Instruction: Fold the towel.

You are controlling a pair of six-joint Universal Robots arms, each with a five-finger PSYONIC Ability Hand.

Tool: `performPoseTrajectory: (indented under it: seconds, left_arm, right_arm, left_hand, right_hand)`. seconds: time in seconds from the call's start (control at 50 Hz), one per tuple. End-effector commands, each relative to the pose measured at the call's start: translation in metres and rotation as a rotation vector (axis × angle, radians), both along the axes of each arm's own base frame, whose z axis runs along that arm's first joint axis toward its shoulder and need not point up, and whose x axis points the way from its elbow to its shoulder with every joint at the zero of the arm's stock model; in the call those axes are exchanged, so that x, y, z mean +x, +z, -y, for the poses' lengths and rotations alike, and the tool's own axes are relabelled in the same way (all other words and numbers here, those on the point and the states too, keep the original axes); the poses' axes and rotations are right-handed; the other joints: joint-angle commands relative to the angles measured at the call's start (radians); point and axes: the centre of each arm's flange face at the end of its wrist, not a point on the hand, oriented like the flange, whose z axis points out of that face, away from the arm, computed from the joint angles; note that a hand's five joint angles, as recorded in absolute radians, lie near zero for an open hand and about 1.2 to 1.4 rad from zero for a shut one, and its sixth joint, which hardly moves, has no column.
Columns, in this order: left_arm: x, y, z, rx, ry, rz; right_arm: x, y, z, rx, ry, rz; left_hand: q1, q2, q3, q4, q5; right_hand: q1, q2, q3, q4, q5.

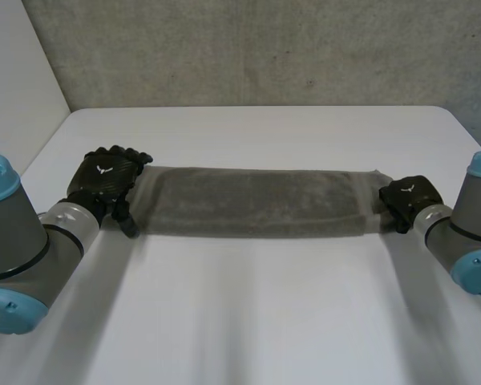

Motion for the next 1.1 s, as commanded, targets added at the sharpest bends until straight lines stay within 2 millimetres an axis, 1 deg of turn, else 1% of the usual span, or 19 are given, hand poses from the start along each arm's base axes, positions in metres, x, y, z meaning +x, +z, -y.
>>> performPoseTrajectory:
  seconds: [0.02,0.04,0.14,0.26,0.3,0.32,0.36,0.42,0.46,0.48,0.52,0.54,0.58,0.74,0.8,0.84,0.98,1.02,1.1]
  left_arm:
    - [0.002,0.003,-0.002,-0.005,0.004,-0.002]
    - [0.002,0.003,-0.002,-0.005,0.004,-0.002]
    - [0.006,0.009,-0.003,-0.019,0.015,-0.008]
    - [0.006,0.014,-0.004,-0.033,0.015,-0.011]
    - [0.006,0.016,-0.002,-0.04,0.015,-0.013]
    - [0.006,0.016,-0.002,-0.04,0.015,-0.013]
    - [0.005,0.018,-0.001,-0.048,0.016,-0.017]
    - [0.004,0.019,0.0,-0.054,0.014,-0.019]
    - [0.001,0.023,0.0,-0.069,0.007,-0.028]
    - [0.001,0.023,0.0,-0.069,0.007,-0.028]
    - [0.0,0.025,0.002,-0.079,0.007,-0.031]
    - [0.0,0.025,0.002,-0.079,0.007,-0.031]
    - [-0.001,0.027,0.003,-0.086,0.006,-0.034]
    - [-0.01,0.031,0.01,-0.107,-0.01,-0.039]
    - [-0.013,0.031,0.013,-0.111,-0.016,-0.041]
    - [-0.024,0.033,0.014,-0.118,-0.04,-0.051]
    - [-0.037,0.039,0.017,-0.135,-0.066,-0.077]
    - [-0.042,0.041,0.013,-0.14,-0.082,-0.081]
    - [-0.047,0.041,0.009,-0.138,-0.098,-0.083]
  right_arm:
    - [-0.046,0.026,0.019,-0.05,-0.113,-0.012]
    - [-0.046,0.026,0.019,-0.05,-0.114,-0.012]
    - [-0.128,0.061,0.049,-0.122,-0.282,-0.074]
    - [-0.135,0.094,0.064,-0.194,-0.281,-0.132]
    - [-0.087,0.113,0.058,-0.216,-0.177,-0.106]
    - [-0.087,0.113,0.058,-0.216,-0.177,-0.105]
    - [-0.027,0.13,0.043,-0.246,-0.055,-0.063]
    - [0.004,0.136,0.031,-0.26,0.014,-0.033]
    - [0.065,0.139,-0.001,-0.271,0.159,0.012]
    - [0.065,0.139,-0.001,-0.271,0.16,0.012]
    - [0.118,0.131,-0.04,-0.253,0.306,0.034]
    - [0.118,0.131,-0.04,-0.253,0.306,0.034]
    - [0.162,0.111,-0.078,-0.217,0.439,0.034]
    - [0.22,0.061,-0.123,-0.165,0.563,0.011]
    - [0.225,0.053,-0.127,-0.157,0.572,0.008]
    - [0.231,0.045,-0.131,-0.145,0.58,0.003]
    - [0.219,0.076,-0.12,-0.176,0.507,0.056]
    - [0.191,0.112,-0.11,-0.181,0.411,0.128]
    - [0.15,0.114,-0.089,-0.128,0.297,0.144]
  left_hand:
    - [-0.088,-0.076,-0.067,-0.083,-0.217]
    - [-0.088,-0.076,-0.067,-0.083,-0.217]
    - [-0.088,-0.076,-0.067,-0.083,-0.217]
    - [-0.088,-0.076,-0.067,-0.083,-0.217]
    - [-0.088,-0.076,-0.067,-0.083,-0.217]
    - [-0.088,-0.076,-0.067,-0.083,-0.217]
    - [-0.088,-0.076,-0.067,-0.083,-0.217]
    - [-0.088,-0.076,-0.067,-0.083,-0.217]
    - [-0.088,-0.076,-0.067,-0.083,-0.217]
    - [-0.088,-0.076,-0.067,-0.083,-0.217]
    - [-0.088,-0.076,-0.067,-0.083,-0.217]
    - [-0.088,-0.076,-0.067,-0.083,-0.217]
    - [-0.088,-0.076,-0.067,-0.083,-0.217]
    - [-0.088,-0.076,-0.067,-0.083,-0.217]
    - [-0.088,-0.076,-0.067,-0.083,-0.217]
    - [-0.088,-0.076,-0.067,-0.083,-0.217]
    - [-0.088,-0.076,-0.067,-0.083,-0.217]
    - [-0.088,-0.076,-0.067,-0.083,-0.217]
    - [-0.088,-0.076,-0.067,-0.083,-0.217]
  right_hand:
    - [0.199,0.09,0.069,0.064,0.107]
    - [0.199,0.09,0.069,0.064,0.107]
    - [0.199,0.09,0.069,0.064,0.107]
    - [0.199,0.09,0.069,0.064,0.107]
    - [0.199,0.09,0.069,0.064,0.107]
    - [0.199,0.09,0.069,0.064,0.107]
    - [0.199,0.09,0.069,0.064,0.107]
    - [0.199,0.09,0.069,0.064,0.107]
    - [0.199,0.09,0.069,0.064,0.107]
    - [0.199,0.09,0.069,0.064,0.107]
    - [0.199,0.09,0.069,0.064,0.107]
    - [0.199,0.09,0.069,0.064,0.107]
    - [0.199,0.09,0.069,0.064,0.107]
    - [0.127,0.018,-0.003,-0.008,0.036]
    - [-0.161,-0.27,-0.291,-0.296,-0.253]
    - [-0.993,-1.103,-1.124,-1.128,-1.085]
    - [-1.023,-1.132,-1.153,-1.158,-1.114]
    - [-1.023,-1.132,-1.153,-1.158,-1.114]
    - [-1.023,-1.132,-1.153,-1.158,-1.114]
